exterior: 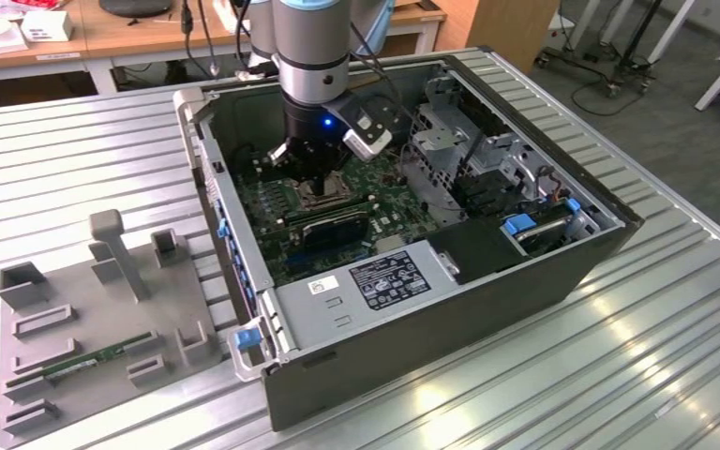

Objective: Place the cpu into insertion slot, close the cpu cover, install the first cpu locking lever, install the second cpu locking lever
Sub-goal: 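Install the second cpu locking lever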

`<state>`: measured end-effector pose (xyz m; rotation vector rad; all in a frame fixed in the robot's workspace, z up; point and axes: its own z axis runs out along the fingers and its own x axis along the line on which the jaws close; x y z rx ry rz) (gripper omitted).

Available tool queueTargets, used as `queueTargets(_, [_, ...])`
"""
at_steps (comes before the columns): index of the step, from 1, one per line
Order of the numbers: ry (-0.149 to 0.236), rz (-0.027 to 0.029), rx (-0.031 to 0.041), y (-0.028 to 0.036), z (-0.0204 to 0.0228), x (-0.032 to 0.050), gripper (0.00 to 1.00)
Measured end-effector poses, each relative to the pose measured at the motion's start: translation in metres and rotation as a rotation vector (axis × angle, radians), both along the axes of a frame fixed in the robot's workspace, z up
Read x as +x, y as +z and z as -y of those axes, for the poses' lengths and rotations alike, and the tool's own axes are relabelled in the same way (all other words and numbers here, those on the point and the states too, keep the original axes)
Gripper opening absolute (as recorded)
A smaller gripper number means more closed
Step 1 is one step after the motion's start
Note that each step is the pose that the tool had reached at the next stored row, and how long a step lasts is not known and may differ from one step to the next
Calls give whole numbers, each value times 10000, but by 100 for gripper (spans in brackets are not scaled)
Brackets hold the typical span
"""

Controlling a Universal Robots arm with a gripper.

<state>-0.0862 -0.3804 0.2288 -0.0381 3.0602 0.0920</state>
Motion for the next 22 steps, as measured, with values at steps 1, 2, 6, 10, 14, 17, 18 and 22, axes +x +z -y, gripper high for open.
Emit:
queueTargets(1, [1,-1,-1,0,0,0,11])
queueTargets(2, [0,-1,-2,0,0,0,11])
queueTargets(6, [-1,-168,-1,-24,0,-1,11])
queueTargets(10, [-1,-175,-1,-24,0,-1,11])
queueTargets(14, [0,-173,2,-35,0,-11,11])
queueTargets(17, [-1,-175,0,-60,0,-49,11])
queueTargets(18, [-1,-175,0,-70,0,-62,11])
queueTargets(22, [-1,-175,-1,-106,0,-95,11])
